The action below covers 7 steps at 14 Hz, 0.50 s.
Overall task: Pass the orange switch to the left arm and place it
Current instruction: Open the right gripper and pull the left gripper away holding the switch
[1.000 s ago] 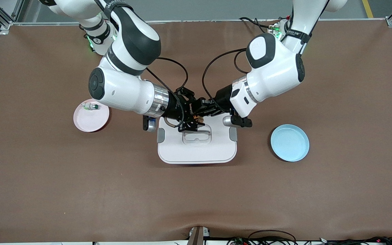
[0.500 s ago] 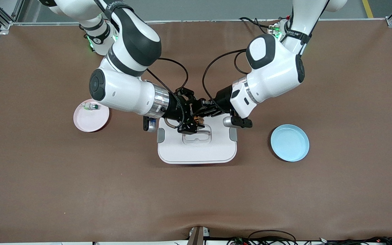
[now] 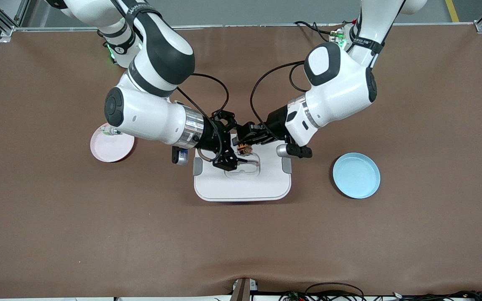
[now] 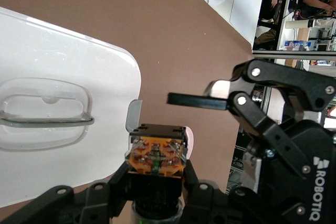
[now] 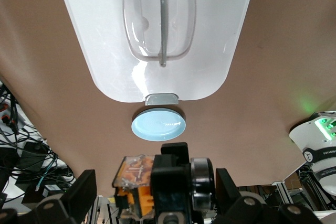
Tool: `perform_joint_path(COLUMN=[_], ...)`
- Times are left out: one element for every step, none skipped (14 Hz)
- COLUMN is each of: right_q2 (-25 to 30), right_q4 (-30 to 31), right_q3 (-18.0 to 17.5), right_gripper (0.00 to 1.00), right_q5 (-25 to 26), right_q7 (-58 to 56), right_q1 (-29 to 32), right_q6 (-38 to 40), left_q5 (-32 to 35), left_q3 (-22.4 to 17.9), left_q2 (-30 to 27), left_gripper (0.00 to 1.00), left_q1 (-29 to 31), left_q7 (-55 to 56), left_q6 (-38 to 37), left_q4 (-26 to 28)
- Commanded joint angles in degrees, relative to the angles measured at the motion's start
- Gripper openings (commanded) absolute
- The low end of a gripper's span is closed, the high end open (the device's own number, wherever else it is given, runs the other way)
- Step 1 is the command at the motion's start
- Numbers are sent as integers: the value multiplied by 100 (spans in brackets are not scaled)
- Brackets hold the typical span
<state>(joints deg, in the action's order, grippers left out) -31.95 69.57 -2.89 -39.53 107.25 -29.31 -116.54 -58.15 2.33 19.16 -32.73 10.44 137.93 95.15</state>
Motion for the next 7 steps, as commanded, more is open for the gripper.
perform_joint_path(right_q2=[-119, -119, -119, -110, -110, -110, -110], right_q4=[-242, -251, -251, -277, -356, -409, -461], right_q3=[-28, -28, -28, -19, -19, -10, -10], right_gripper=[100, 100, 100, 100, 100, 100, 100], right_q5=[-46, -37, -37, -20, -2, 50, 181], right_q7=[-116, -195, -361, -510, -695, -836, -1020], right_q1=[205, 267, 337, 408, 460, 539, 610], right_q6=[148, 253, 367, 534, 718, 894, 1087], left_q5=[135, 511, 924, 1267, 1549, 1761, 1946], left_q3=[-40, -31, -31, -31, -31, -31, -40], left_q2=[-210, -289, -412, -526, -632, -702, -781], left_gripper=[0, 0, 0, 0, 0, 0, 0], left_q1=[170, 240, 293, 372, 460, 522, 592], left_q7=[-33, -33, -33, -7, 19, 28, 28], left_q6=[-449, -590, -757, -994, -1248, -1442, -1618], left_q4=[39, 39, 39, 39, 39, 39, 47])
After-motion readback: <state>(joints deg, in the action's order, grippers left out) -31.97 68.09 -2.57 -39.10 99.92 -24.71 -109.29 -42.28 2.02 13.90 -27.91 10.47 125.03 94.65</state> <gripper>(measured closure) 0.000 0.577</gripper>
